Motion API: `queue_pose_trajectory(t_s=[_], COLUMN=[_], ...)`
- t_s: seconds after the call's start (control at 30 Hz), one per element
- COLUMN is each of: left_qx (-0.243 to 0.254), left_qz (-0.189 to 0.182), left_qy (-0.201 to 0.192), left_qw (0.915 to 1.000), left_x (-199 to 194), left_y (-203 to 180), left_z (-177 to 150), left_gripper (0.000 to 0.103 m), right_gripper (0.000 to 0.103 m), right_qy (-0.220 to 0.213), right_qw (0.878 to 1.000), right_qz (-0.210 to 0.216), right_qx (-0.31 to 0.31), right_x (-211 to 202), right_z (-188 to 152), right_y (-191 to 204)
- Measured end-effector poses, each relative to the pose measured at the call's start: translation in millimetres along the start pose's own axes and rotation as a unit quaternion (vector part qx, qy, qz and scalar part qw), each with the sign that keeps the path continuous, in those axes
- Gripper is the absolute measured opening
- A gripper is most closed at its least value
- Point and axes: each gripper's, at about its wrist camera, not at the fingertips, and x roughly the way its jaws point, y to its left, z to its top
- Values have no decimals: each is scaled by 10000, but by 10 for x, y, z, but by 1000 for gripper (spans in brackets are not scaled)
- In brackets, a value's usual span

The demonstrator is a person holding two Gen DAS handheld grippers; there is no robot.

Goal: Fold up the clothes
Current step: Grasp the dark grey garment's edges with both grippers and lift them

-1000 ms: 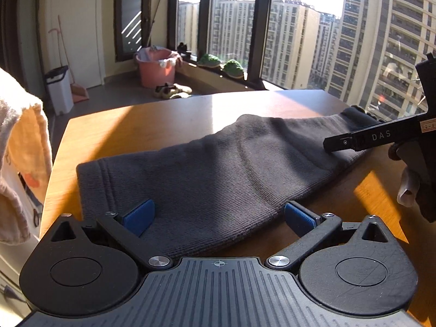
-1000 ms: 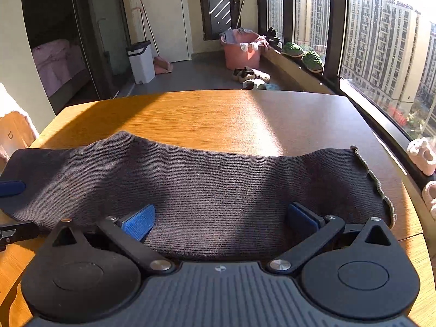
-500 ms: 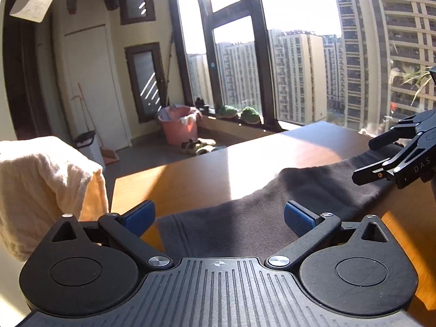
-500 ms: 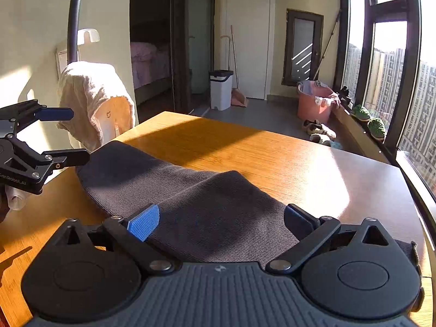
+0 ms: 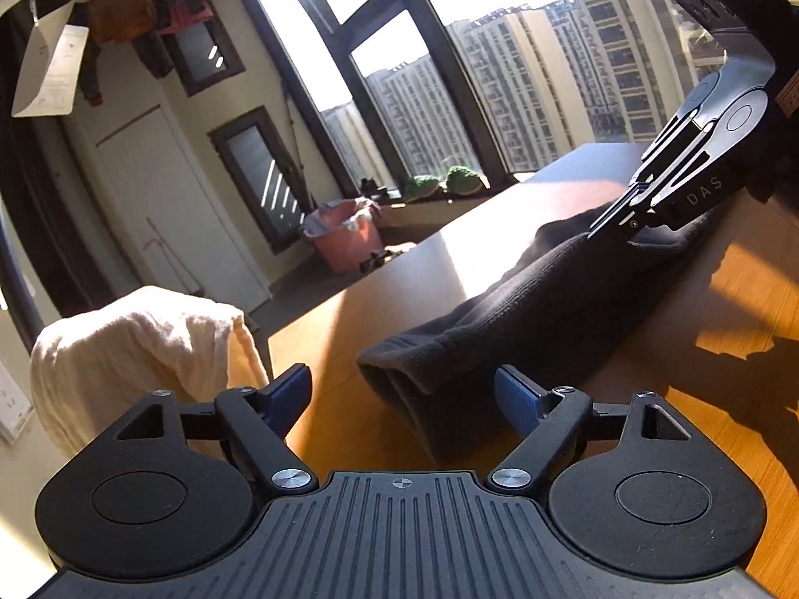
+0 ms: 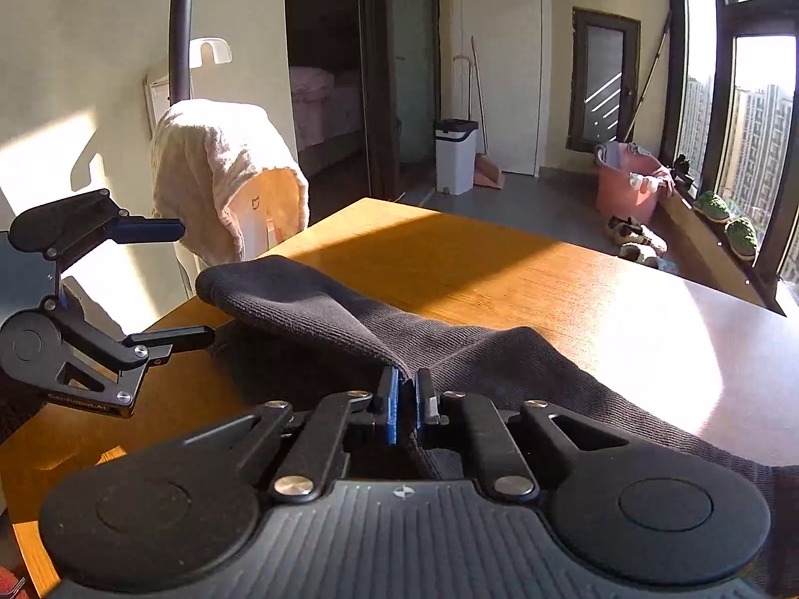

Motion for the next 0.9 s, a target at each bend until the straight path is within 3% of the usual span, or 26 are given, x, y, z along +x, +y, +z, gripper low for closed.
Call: queue_pose_trajectory(t_s=[0.07, 0.13, 0.2, 0.3, 0.37, 0.43, 0.6, 0.7, 0.73, 0.77, 0.83, 0.9], left_qx=[96, 208, 332, 374, 285, 193, -59, -62, -72, -99, -193, -311], left_qz=[154, 195, 157, 144, 77, 30, -59, -66, -72, -76, -87, -97], left_qy=[-27, -20, 29, 20, 15, 14, 151, 199, 205, 204, 191, 149], left_qw=[9998, 9996, 9993, 9992, 9996, 9998, 9999, 9998, 9997, 9997, 9996, 9994], left_x=[46, 145, 271, 421, 472, 517, 539, 473, 455, 451, 432, 414], left_y=[-169, -255, -441, -716, -741, -732, -629, -623, -627, -623, -608, -572], left_z=[45, 99, 169, 361, 389, 399, 331, 354, 379, 388, 461, 601], left_gripper=[89, 81, 52, 40, 38, 38, 38, 38, 38, 37, 35, 33], right_gripper=[6, 7, 10, 22, 34, 40, 51, 48, 28, 22, 13, 12], right_qy=[-21, -42, -62, -77, 50, 232, 309, 202, 179, 116, -64, -302], right_qw=[9996, 9983, 9962, 9853, 9721, 9584, 9336, 9340, 9347, 9356, 9408, 9463], right_qz=[-235, -470, -704, -1507, -2081, -2435, -2729, -2615, -2576, -2512, -2437, -2420], right_qx=[167, 334, 500, 796, 1082, 1469, 2300, 2426, 2444, 2479, 2356, 2122], right_x=[-169, -337, -506, -906, -1126, -1281, -1300, -1244, -1242, -1237, -1237, -1204], right_z=[-54, -109, -163, -388, -515, -575, -739, -818, -823, -805, -704, -500], right_y=[-78, -155, -233, -479, -727, -1060, -1507, -1646, -1665, -1688, -1706, -1723])
